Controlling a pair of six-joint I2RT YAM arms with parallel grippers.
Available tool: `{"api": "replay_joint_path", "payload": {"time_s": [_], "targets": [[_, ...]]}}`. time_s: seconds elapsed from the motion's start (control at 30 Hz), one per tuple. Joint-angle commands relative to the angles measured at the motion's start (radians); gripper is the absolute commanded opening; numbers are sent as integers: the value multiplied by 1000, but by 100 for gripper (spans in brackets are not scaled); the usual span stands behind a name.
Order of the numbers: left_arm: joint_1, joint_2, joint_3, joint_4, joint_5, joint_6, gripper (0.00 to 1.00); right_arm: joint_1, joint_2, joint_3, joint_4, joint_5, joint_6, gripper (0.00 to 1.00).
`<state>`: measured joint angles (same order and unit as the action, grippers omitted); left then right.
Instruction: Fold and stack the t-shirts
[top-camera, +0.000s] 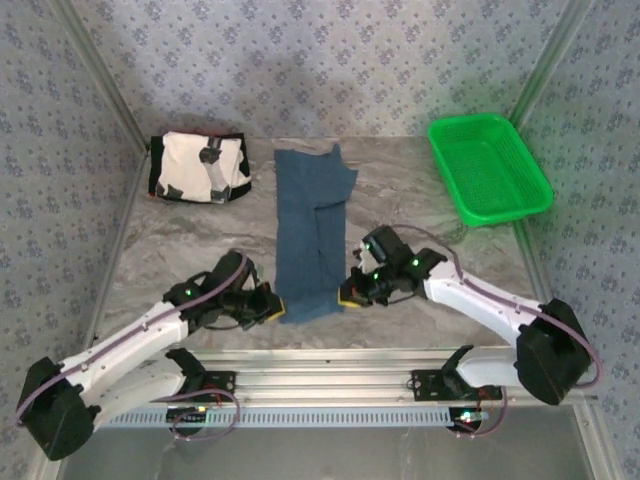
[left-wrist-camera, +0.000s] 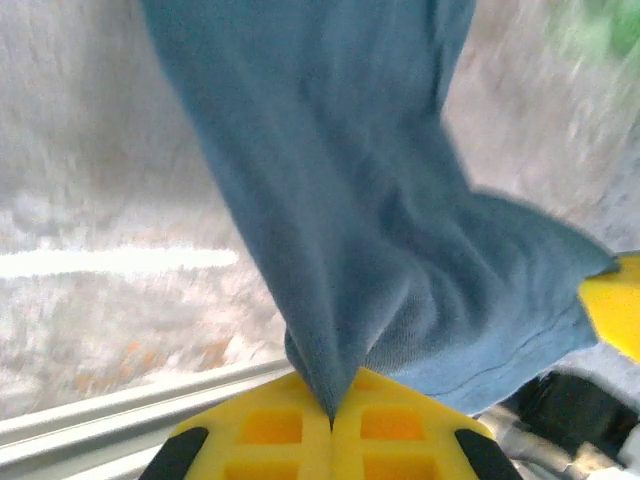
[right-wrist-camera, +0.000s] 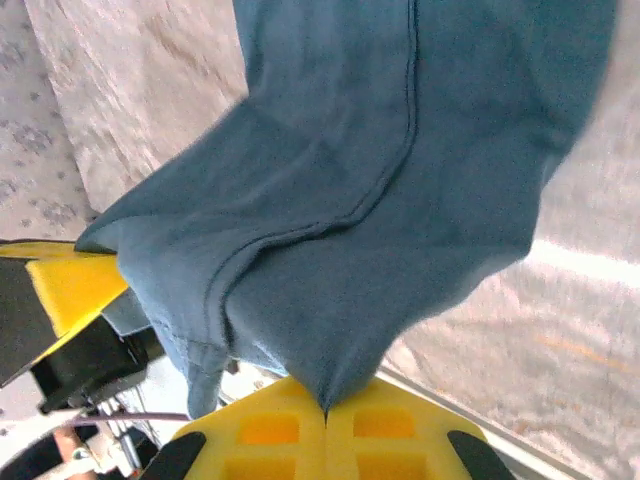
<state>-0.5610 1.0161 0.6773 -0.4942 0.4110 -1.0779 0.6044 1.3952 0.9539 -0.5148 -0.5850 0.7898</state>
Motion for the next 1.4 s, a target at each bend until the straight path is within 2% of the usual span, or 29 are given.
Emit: {"api": "replay_joint_path", "payload": {"time_s": [0.0,0.13,0.23,0.43,0.7,0.77,0.87,0.93,1.07,1.13,1.27,1.37], "targets": [[124,112,123,-27,68,147,0,-83,124,131,-82,-45,-130,0],[238,303,257,38,135,210,0,-164,301,324,-139,-71,-215,0],[285,452,379,41,153,263,0,-208,420,450,-192,-72,-268,0],[340,727,612,2,189,353,0,-265,629,679,-277,-77,-327,0],[363,1006,835,-10,237,394,0,-310,842,867,-320,-75,-342,0],[365,1073,893,-9,247,393,0,-317,892,915,-321,-81,-338,4],[365,1159,1002,-48,263,401,9,-333,966,1007,-317,-98,-313,20],[366,1168,1029,-31,270,382,25,-349,989,1049,-265,-130,-273,33],[388,1075,982,69,255,292,42,-391,932,958,73,-264,-63,40],[408,997,952,90,233,256,52,-401,853,911,105,-249,-63,44],[426,826,882,25,197,287,56,-397,676,769,84,-227,-107,49],[417,696,748,7,190,305,57,-365,558,622,58,-210,-142,46]]}}
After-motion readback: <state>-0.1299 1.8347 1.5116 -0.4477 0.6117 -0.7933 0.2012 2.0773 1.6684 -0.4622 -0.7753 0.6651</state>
